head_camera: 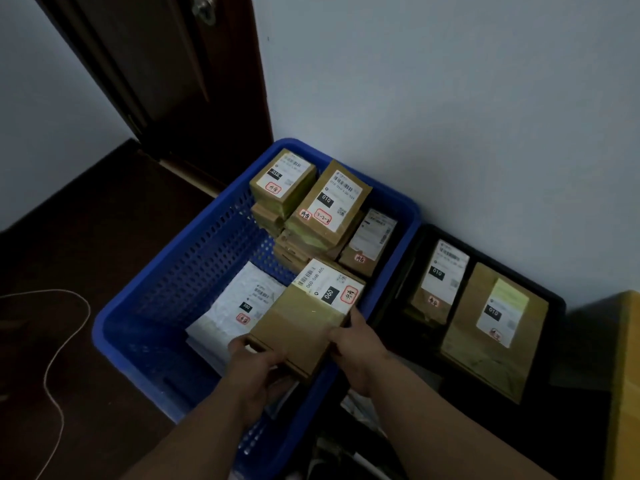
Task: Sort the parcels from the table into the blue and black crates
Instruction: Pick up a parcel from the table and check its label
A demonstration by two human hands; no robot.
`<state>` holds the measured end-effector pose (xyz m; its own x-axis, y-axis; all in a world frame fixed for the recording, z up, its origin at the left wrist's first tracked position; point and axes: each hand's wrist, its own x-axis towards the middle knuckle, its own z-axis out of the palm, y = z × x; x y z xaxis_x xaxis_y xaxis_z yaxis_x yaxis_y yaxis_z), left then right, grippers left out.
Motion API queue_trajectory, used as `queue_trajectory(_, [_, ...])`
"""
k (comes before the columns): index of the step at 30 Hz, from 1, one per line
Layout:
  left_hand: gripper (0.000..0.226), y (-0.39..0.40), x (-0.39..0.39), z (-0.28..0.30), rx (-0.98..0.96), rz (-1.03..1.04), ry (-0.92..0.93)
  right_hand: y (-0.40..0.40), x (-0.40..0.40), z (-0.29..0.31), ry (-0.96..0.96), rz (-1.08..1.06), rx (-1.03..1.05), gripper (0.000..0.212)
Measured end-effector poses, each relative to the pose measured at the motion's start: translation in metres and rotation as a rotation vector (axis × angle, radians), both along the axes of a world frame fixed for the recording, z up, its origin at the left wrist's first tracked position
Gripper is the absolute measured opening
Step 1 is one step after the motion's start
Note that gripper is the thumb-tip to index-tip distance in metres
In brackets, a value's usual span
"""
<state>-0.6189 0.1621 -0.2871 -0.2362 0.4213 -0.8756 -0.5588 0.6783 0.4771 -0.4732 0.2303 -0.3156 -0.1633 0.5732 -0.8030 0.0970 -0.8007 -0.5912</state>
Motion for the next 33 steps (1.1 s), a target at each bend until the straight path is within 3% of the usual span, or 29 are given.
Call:
queue_trajectory(2, [0.058, 0.012, 0.003, -0.006, -0.017, -0.052, 0.022, 0.005, -0.001, -0.004, -0.004, 0.012, 0.000, 0.063])
queue_trajectory(5, [0.027, 0.028, 0.009, -0.012, -0.062, -0.152, 0.040, 0.010, -0.003, -0.004, -0.054, 0.066, 0.008, 0.054])
queue_trajectory(9, [0.033, 0.037, 0.009, -0.023, -0.122, -0.324, 0.049, 0.007, -0.004, 0.006, -0.175, 0.098, 0.057, 0.064])
queue_trajectory(15, [0.028, 0.048, 0.001, -0.032, -0.154, -0.444, -0.008, 0.003, -0.006, 0.006, -0.306, 0.077, 0.167, 0.055])
queue_trajectory(21, [0.034, 0.048, -0.002, -0.036, -0.143, -0.449, -0.044, -0.013, -0.008, 0.001, -0.359, -0.009, 0.124, 0.051])
queue_trajectory(25, [0.026, 0.038, -0.005, -0.027, -0.123, -0.535, -0.067, -0.025, -0.008, 0.006, -0.349, -0.065, 0.086, 0.040])
queue_trajectory(32, [0.016, 0.027, -0.009, -0.009, 0.054, -0.832, 0.263, -0.051, 0.002, 0.027, -0.395, -0.097, 0.083, 0.041])
queue_trajectory(33, [0.023, 0.024, -0.007, -0.005, 0.099, -0.874, 0.313, -0.055, 0.006, 0.030, -0.405, -0.090, 0.087, 0.043])
